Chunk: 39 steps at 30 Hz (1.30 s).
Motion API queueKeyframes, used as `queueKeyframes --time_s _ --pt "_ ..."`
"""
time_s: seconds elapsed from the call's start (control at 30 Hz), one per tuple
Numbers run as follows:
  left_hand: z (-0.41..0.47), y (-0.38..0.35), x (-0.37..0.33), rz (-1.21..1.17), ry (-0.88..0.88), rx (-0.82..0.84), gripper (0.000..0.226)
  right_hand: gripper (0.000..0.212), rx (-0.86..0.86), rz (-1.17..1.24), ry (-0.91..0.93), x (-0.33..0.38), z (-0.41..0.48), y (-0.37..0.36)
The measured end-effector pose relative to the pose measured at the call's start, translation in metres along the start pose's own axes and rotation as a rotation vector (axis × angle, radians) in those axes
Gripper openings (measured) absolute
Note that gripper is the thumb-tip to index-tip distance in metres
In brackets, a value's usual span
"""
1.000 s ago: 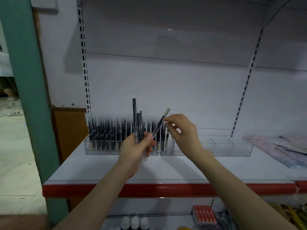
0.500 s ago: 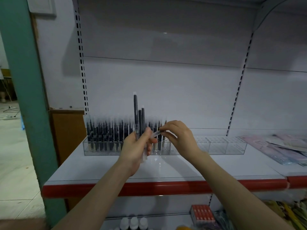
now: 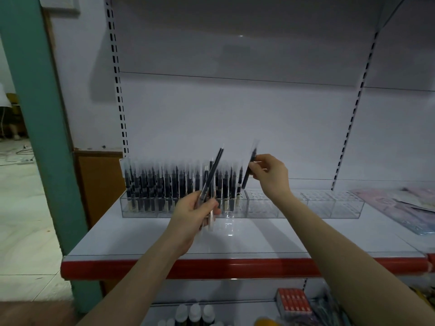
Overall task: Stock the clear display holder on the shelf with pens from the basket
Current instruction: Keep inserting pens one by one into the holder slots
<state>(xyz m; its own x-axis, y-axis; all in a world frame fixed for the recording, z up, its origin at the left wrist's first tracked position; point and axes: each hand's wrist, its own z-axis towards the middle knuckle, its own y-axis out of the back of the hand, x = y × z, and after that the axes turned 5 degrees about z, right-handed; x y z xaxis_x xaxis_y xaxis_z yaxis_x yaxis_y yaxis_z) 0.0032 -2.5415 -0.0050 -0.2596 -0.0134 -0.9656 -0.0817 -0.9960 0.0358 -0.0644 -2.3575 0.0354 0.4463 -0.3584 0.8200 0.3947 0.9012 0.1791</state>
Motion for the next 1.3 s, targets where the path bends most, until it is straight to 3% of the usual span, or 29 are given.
queueKeyframes --time_s 0.53,0.87,0.97,1.07,1.3 --pt "0.003 0.009 0.004 -0.116 0.093 -0.004 0.012 0.021 0.193 -0.21 -0.108 -0.025 -0.007 -0.018" --pt "0.0 0.008 0.002 -0.14 0.083 -0.02 0.013 0.033 0.143 -0.261 -0.117 -0.023 -0.011 -0.016" --pt "-0.001 0.009 -0.001 -0.162 0.079 -0.021 0.009 0.025 0.034 -0.137 -0.044 -0.013 -0.021 -0.01" --pt "-0.002 0.009 -0.003 -0.187 0.073 -0.018 0.008 0.007 0.032 -0.003 0.057 0.005 -0.04 -0.007" --pt "-0.011 -0.002 -0.011 -0.207 0.067 -0.001 0.007 0.017 0.116 0.206 0.094 0.024 -0.068 -0.008"
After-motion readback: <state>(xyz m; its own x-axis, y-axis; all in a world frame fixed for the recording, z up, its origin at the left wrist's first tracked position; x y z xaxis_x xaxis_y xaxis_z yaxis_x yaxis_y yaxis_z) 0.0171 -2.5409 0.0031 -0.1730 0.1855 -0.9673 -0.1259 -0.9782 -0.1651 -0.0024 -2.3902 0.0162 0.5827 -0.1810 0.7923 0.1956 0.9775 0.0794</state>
